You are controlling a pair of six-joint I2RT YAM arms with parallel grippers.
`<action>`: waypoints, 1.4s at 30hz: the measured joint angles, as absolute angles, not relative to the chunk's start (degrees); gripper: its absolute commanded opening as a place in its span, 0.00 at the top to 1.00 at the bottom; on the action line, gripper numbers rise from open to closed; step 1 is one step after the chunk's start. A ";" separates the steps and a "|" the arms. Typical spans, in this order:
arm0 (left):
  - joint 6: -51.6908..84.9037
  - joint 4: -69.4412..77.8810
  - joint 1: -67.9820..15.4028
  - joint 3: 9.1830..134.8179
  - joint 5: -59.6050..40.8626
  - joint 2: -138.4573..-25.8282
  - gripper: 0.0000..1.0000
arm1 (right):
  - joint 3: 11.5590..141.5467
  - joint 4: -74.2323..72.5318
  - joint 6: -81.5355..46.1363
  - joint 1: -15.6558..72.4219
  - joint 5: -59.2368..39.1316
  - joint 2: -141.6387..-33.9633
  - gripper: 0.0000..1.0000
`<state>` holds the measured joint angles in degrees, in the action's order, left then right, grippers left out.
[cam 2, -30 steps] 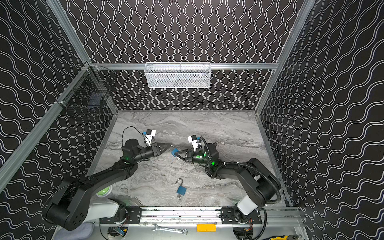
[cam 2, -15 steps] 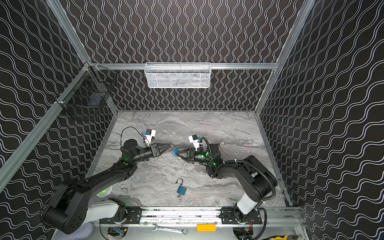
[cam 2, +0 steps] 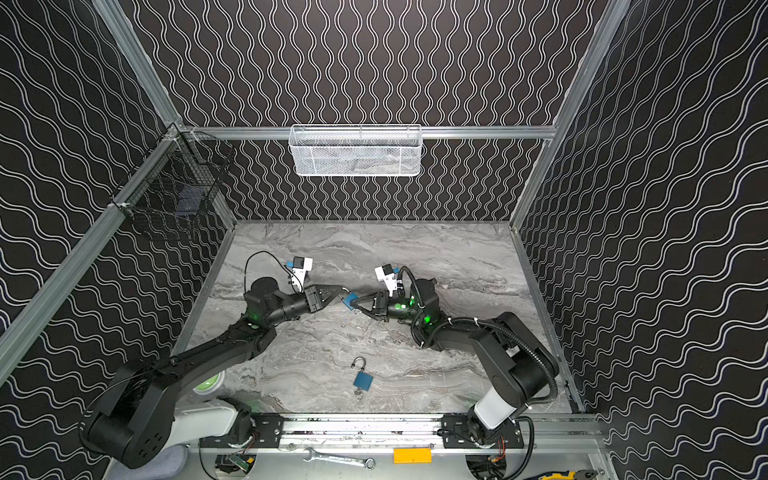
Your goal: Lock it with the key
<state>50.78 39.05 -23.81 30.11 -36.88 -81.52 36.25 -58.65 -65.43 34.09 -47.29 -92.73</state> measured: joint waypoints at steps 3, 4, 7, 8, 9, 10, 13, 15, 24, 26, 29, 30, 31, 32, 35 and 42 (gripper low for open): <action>50.65 38.89 -24.10 30.30 -36.29 -81.58 1.00 | 36.88 -57.39 -64.79 33.82 -47.72 -92.68 1.00; 50.65 38.89 -24.14 30.30 -36.16 -81.58 1.00 | 37.10 -56.99 -64.40 33.65 -48.10 -92.66 1.00; 50.65 38.87 -24.34 30.30 -35.88 -81.56 1.00 | 37.52 -56.01 -63.59 33.19 -49.06 -92.66 1.00; 50.65 38.87 -24.34 30.30 -35.88 -81.52 1.00 | 37.65 -55.81 -63.40 32.91 -49.30 -92.66 1.00; 50.65 38.85 -24.38 30.30 -35.79 -81.41 1.00 | 37.82 -55.72 -63.35 32.82 -49.45 -92.71 1.00; 50.65 38.85 -24.38 30.30 -35.66 -81.32 1.00 | 37.98 -55.68 -63.29 32.64 -49.80 -92.77 1.00; 50.65 38.79 -24.62 30.22 -35.46 -80.84 1.00 | 38.39 -55.64 -62.67 32.03 -51.11 -92.88 1.00; 50.65 38.50 -24.86 30.11 -34.89 -80.40 1.00 | 38.89 -55.46 -62.33 31.73 -52.12 -93.19 1.00; 50.63 36.93 -25.06 29.95 -33.32 -80.36 1.00 | 40.25 -56.21 -62.50 31.20 -54.35 -95.92 1.00; 50.59 35.51 -25.08 30.11 -33.15 -79.88 1.00 | 40.47 -56.21 -62.52 31.14 -54.92 -96.25 1.00; 49.36 34.00 -25.08 30.85 -33.06 -79.55 1.00 | 41.10 -56.36 -62.50 31.07 -55.64 -96.64 1.00; 49.34 33.78 -25.08 31.11 -33.06 -79.68 1.00 | 41.41 -56.38 -62.43 31.05 -55.90 -96.79 1.00; 49.32 33.82 -25.08 31.27 -33.06 -79.94 1.00 | 41.63 -56.36 -62.43 31.03 -55.94 -96.99 1.00; 49.34 33.82 -25.08 31.35 -33.08 -80.23 1.00 | 41.76 -56.36 -62.48 30.98 -55.94 -97.21 1.00; 49.39 33.87 -25.19 31.38 -33.21 -80.90 1.00 | 42.06 -56.40 -62.52 30.92 -56.18 -97.93 1.00; 49.32 32.69 -25.30 31.97 -32.97 -81.01 1.00 | 42.13 -57.84 -63.31 30.70 -56.71 -98.78 1.00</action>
